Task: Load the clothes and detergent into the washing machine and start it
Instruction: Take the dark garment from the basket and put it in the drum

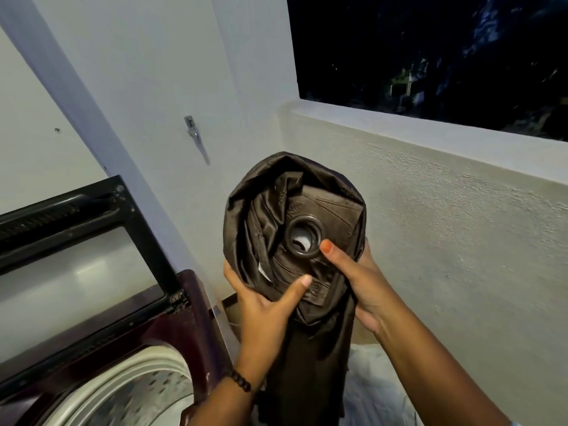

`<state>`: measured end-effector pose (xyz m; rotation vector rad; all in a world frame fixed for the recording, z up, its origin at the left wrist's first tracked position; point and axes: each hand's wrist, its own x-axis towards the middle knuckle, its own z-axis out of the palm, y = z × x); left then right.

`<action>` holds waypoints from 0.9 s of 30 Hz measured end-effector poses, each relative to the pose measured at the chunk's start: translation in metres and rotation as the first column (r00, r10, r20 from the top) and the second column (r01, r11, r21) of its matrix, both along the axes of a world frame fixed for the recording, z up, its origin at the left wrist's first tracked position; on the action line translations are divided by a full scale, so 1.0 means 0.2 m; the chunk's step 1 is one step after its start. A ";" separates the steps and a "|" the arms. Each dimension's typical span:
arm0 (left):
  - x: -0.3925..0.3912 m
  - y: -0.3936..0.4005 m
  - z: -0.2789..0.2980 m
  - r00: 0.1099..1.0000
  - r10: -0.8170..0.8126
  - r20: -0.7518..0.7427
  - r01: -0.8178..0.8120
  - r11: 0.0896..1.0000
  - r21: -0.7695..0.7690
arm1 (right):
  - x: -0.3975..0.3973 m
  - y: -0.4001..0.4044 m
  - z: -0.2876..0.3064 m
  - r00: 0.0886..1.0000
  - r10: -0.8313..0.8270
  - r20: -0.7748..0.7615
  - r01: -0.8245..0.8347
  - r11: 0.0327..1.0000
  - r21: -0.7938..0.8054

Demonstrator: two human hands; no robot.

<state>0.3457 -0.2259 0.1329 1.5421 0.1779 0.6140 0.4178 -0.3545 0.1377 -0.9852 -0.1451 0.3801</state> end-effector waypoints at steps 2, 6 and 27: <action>-0.02 -0.02 -0.02 0.998 -0.048 -0.037 0.048 0.999 -0.007 | 0.00 0.00 0.00 0.996 -0.094 0.000 0.094 0.995 -0.024; -0.07 0.05 -0.04 0.989 -0.135 -0.051 0.130 0.987 -0.096 | 0.01 -0.06 0.02 0.974 -0.211 0.085 0.219 0.972 -0.086; 0.12 0.17 0.42 0.818 -0.154 -0.555 0.576 0.238 0.783 | 0.05 -0.17 0.26 0.601 0.573 0.558 0.180 0.583 -0.792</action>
